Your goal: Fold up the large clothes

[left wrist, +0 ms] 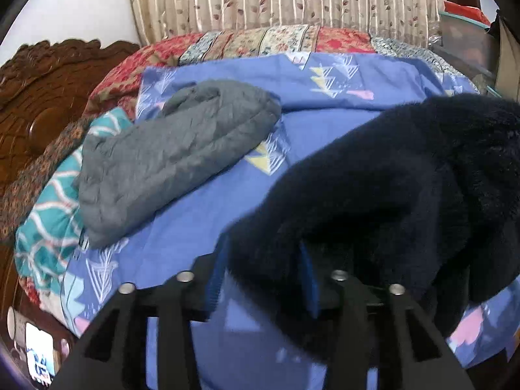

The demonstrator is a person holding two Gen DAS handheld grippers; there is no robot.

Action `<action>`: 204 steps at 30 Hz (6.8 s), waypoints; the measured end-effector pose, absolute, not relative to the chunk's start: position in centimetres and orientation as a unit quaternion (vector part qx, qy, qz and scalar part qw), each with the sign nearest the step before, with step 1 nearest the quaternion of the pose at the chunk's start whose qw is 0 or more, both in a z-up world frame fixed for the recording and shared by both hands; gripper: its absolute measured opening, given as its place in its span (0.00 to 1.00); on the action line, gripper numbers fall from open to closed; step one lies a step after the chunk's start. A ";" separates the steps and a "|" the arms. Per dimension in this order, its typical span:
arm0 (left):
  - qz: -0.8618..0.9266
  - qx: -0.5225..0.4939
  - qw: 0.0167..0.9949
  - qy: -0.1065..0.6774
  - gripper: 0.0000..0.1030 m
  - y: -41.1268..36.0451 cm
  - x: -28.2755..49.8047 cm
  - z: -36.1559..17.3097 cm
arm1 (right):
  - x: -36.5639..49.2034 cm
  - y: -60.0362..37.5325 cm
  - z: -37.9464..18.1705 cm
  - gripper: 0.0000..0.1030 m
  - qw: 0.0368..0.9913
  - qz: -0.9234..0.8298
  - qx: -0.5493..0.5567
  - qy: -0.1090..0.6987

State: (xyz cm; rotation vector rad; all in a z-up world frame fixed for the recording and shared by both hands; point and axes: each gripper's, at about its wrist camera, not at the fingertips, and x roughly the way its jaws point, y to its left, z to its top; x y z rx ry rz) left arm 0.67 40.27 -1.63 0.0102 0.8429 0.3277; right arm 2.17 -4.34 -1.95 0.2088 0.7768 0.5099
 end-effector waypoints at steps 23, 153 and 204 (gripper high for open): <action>0.095 -0.048 0.876 0.471 0.80 36.1 4.3 -8.2 | 4.2 8.8 -10.8 0.81 0.896 0.196 -0.181 0.355; 0.123 0.026 0.840 0.527 0.77 31.2 -2.7 -7.3 | -1.0 -16.3 -8.5 0.19 0.882 0.085 0.101 0.453; 0.040 -0.079 0.840 0.536 0.78 35.5 -12.6 -9.7 | -7.8 -14.7 -5.1 0.74 0.816 0.287 0.201 0.460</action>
